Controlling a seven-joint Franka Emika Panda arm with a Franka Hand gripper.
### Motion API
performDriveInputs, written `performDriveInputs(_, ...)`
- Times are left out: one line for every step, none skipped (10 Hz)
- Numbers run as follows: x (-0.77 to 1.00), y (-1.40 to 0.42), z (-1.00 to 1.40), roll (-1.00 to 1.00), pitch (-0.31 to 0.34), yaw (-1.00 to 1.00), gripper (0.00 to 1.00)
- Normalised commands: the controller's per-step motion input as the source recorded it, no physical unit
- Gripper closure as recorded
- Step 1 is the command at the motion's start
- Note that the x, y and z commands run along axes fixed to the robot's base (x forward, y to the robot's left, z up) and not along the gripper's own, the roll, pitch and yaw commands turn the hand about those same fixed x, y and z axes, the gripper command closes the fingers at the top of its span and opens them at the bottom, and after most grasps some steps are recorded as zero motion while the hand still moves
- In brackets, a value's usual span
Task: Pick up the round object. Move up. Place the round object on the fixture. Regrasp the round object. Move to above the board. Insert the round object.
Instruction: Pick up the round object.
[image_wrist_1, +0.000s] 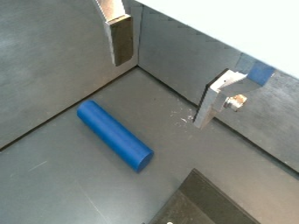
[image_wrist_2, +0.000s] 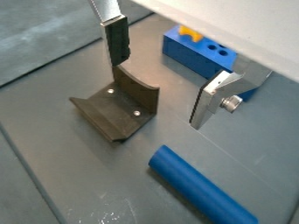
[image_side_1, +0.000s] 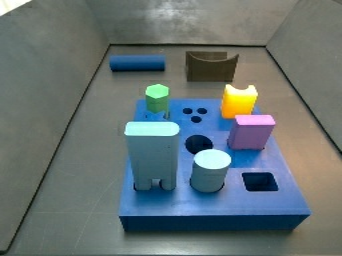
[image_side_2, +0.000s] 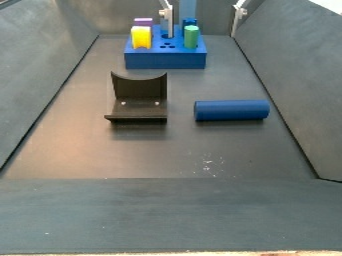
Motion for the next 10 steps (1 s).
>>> performDriveInputs(-0.22,0.0,-0.12,0.0,0.0,-0.91,0.0)
performDriveInputs(-0.22,0.0,-0.13,0.0,0.0,-0.92,0.0)
performDriveInputs(-0.22,0.0,-0.14,0.0,0.0,-0.92,0.0)
performDriveInputs(-0.24,0.0,-0.23,0.0,0.0,-0.9,0.0)
performDriveInputs(-0.25,0.0,-0.27,0.0,0.0,-0.89,0.0)
performDriveInputs(-0.27,0.02,-0.32,0.0,0.0,-0.9,0.0)
performDriveInputs(-0.27,0.03,-0.33,0.0,0.0,-0.9,0.0)
performDriveInputs(-0.24,0.01,-0.42,0.0,0.0,-0.93,0.0)
performDriveInputs(-0.04,0.0,-0.77,0.0,-0.004,-1.0,0.0)
performDriveInputs(-0.05,0.0,-0.89,0.0,-0.076,-1.0,0.0)
